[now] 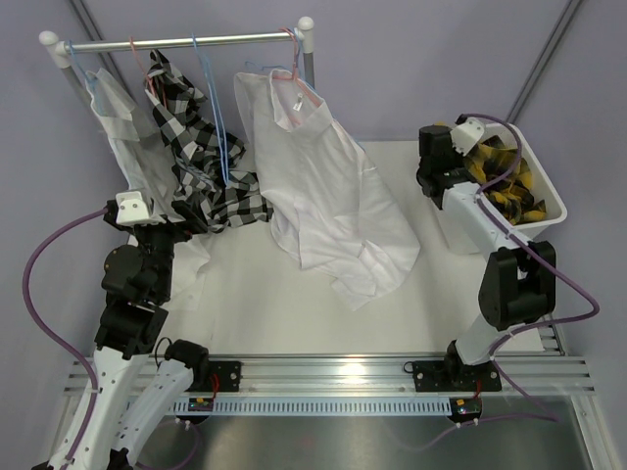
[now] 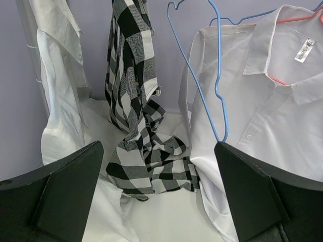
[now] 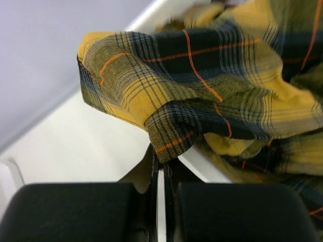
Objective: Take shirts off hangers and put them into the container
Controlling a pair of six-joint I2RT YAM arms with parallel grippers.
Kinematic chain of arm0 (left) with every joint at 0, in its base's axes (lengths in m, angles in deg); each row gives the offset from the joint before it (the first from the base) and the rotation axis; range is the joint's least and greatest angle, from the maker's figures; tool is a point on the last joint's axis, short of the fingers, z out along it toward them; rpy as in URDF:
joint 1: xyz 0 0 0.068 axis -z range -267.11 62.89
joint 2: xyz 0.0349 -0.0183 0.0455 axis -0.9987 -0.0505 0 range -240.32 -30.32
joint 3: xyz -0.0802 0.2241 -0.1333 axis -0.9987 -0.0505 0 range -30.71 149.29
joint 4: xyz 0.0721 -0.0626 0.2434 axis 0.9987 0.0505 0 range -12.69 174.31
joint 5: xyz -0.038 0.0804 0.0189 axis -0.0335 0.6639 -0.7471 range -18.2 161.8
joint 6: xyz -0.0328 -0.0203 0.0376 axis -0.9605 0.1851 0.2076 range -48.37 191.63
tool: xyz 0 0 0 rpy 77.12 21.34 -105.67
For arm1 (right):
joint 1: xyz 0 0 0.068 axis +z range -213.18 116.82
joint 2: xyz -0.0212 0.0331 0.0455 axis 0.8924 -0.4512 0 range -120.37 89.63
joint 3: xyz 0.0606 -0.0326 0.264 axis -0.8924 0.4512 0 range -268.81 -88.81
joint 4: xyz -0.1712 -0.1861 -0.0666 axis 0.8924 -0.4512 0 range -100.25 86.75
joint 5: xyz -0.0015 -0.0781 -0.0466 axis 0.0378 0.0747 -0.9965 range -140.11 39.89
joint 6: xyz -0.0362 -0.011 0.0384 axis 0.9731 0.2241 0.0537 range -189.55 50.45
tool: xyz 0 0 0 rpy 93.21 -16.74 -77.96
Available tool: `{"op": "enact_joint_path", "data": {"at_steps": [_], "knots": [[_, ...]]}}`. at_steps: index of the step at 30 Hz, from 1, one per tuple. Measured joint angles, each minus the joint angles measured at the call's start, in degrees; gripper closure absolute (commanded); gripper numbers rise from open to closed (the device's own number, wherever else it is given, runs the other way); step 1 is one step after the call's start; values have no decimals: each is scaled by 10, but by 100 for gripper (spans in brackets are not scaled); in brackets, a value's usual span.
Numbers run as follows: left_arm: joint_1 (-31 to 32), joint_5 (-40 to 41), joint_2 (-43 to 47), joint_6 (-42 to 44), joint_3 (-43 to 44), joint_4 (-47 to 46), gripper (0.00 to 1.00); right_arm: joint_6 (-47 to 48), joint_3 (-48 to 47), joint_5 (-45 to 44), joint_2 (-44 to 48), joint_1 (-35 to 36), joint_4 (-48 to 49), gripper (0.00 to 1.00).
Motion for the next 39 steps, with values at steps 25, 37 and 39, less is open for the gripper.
{"op": "enact_joint_path", "data": {"at_steps": [25,37,39], "knots": [[0,4,7,4,0,0,1,8,-93,230,-158,-218,-174,100],[0,4,7,4,0,0,1,44,-110,281,-113,-224,-226,63],[0,4,7,4,0,0,1,50,-110,286,-78,-224,-243,47]]}}
